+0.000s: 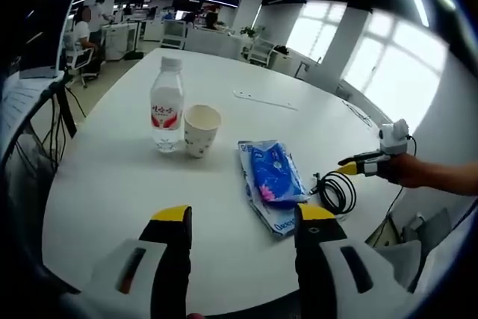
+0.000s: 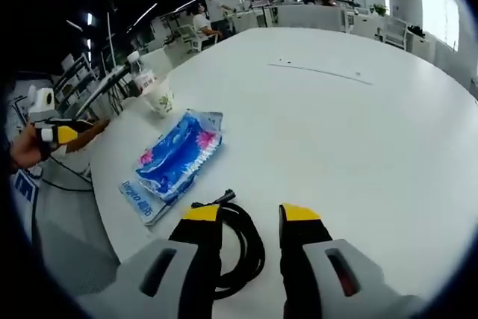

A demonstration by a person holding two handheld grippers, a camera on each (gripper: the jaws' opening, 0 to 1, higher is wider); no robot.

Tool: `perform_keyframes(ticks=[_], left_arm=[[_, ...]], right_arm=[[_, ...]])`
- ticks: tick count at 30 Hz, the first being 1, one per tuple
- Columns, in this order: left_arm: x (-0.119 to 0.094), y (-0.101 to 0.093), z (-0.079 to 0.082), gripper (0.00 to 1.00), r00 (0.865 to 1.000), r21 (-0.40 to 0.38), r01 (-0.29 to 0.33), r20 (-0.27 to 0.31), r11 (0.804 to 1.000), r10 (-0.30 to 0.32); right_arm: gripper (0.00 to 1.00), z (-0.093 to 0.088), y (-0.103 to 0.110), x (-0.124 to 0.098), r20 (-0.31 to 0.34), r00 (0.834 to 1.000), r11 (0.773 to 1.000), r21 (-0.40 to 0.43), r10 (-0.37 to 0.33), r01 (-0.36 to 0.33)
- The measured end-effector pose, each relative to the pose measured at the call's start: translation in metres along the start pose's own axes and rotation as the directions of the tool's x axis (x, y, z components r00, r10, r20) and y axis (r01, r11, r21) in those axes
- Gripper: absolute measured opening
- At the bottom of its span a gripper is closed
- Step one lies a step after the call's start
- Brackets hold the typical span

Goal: Arrange the tabletop items into an orderly group along one side of the table until the central work area is clear of visible clutter.

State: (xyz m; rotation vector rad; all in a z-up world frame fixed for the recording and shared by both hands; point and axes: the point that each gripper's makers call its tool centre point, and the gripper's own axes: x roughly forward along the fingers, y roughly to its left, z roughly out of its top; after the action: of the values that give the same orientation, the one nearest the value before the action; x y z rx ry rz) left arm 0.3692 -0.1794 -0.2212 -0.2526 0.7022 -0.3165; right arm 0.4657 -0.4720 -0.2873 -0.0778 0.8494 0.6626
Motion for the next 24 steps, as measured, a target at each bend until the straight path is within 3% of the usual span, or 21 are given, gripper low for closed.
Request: perform_keyframes(ticks=[12,19,22,24], left_arm=[[-0.004,-0.003,-0.008,0.55,1.000,-0.020,0.009,0.000,1.000,-0.009],[-0.006,-0.006,-0.006,0.55,1.000,-0.022,0.017,0.006,1.000,-0.016],[-0.008,-0.005,-0.007,0.55,1.000,-0.019,0.018,0.005,1.000,-0.018],[-0.010,-0.005,-0.007,0.55,1.000,-0.015,0.017,0.002,1.000,-0.017]], right_arm=[[0.28,0.031,0.033,0.037,-0.033,0.995,0.989,-0.113,0.090,-0.093],[0.27,0.034,0.046,0.055,-0.079,0.988,0.970,-0.194,0.131,-0.144],[0.27,0.036,0.051,0.060,-0.101,0.985,0.957,-0.242,0.141,-0.162],[0.28,0.037,0.056,0.064,-0.122,0.978,0.930,-0.310,0.167,-0.198]])
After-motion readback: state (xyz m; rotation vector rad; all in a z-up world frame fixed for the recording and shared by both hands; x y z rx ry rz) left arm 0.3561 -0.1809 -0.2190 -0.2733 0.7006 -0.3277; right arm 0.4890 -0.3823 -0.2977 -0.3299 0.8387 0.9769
